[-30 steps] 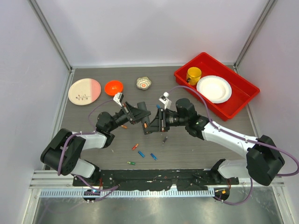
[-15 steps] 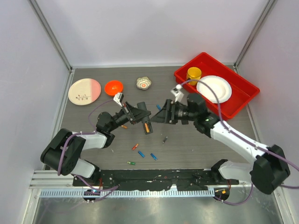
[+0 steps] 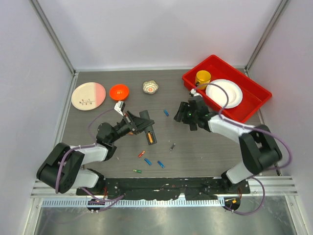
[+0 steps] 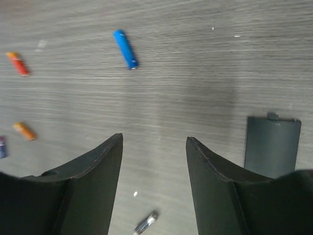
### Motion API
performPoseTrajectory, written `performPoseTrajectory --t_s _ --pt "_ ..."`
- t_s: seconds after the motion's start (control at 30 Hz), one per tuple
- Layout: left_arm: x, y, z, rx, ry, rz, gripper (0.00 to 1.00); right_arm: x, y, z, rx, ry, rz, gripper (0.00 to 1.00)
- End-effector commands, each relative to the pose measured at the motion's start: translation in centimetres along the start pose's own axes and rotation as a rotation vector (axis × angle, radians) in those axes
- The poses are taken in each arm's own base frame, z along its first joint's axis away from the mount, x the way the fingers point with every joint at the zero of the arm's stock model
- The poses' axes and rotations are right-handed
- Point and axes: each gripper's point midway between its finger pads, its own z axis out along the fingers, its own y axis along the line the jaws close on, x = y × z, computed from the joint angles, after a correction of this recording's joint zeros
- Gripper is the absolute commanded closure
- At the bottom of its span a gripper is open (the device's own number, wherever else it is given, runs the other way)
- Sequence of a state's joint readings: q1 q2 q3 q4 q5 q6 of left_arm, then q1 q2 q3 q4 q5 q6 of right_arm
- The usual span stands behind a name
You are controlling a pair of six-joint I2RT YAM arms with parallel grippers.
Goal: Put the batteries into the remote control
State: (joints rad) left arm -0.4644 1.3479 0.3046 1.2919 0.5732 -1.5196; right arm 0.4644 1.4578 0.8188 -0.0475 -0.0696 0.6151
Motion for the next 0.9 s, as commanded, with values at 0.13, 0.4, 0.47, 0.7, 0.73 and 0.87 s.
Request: performPoseTrajectory --t_s 0.13,0.4,0.47,0.7,0.73,0.87 --pt "1.2 -4.5 -3.0 0.161 -0.035 0.089 1.0 -5.2 1.9 6.2 0.115 -0.116 -0.237 0.36" --pt "1.3 -4.4 -3.4 0.099 -0.04 0.193 1.0 -4.1 1.8 10.8 0.148 -0.031 -0.315 0.35" --pt "1.4 -4.6 -3.4 0.102 -0.03 0.2 1.0 -3.5 1.6 11.2 0.153 -0.02 -0.326 0.39" --pt "1.5 -4.1 -3.2 0.097 -0.016 0.191 1.0 -1.6 2.0 11.6 0.155 0.019 -0.383 0.46" --pt "1.5 -4.1 -3.2 0.099 -0.016 0.188 1.0 -1.4 1.9 11.6 0.162 0.024 -0.399 0.47" --pt "1.4 -4.2 -3.0 0.111 -0.016 0.186 1.0 -0.5 1.2 11.7 0.182 0.05 -0.42 0.49"
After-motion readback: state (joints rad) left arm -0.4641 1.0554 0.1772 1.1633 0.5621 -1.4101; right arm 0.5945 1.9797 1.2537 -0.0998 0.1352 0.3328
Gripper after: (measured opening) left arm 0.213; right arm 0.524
